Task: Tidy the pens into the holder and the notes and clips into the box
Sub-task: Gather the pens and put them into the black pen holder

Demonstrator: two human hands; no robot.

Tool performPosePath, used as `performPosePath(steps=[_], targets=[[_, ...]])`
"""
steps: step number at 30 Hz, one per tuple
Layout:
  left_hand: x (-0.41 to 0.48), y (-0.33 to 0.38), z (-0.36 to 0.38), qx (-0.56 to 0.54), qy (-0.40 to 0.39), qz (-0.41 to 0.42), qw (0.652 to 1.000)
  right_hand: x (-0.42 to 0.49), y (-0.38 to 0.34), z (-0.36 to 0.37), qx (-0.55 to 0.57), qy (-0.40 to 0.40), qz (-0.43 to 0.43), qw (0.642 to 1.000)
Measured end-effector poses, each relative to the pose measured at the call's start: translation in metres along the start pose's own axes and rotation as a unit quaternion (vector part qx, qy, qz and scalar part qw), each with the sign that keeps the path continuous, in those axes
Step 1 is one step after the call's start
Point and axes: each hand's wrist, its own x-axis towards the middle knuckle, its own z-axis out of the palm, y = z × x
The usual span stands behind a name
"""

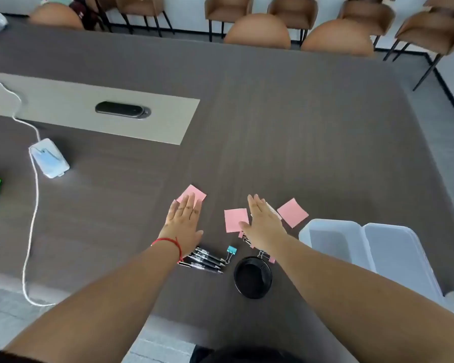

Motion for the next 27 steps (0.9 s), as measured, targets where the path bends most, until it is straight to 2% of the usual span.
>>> performPosePath(steps=[7, 10, 16, 19, 24, 27], targets=[[-0.020, -0.010, 0.050, -0.032, -0.116, -0.030, 0.992, 0.012, -0.030, 0.034, -0.035, -0.124, 0.006, 0.992], [-0.029, -0.013, 0.070, -0.061, -0.143, -0.029, 0.987, 0.012, -0.037, 0.044, -0.080, -0.163, -0.022, 0.983], [-0.045, -0.019, 0.095, -0.088, -0.053, -0.005, 0.995, 0.022, -0.048, 0.074, -0.113, -0.206, -0.065, 0.970], [-0.048, -0.023, 0.099, -0.085, -0.063, -0.006, 0.994, 0.025, -0.055, 0.090, -0.150, -0.211, -0.071, 0.963], [-0.046, -0.029, 0.109, -0.044, -0.025, -0.010, 0.999, 0.030, -0.064, 0.114, -0.220, -0.185, -0.084, 0.954], [-0.052, -0.027, 0.111, -0.061, -0.051, 0.010, 0.997, 0.032, -0.071, 0.122, -0.229, -0.154, -0.082, 0.957]])
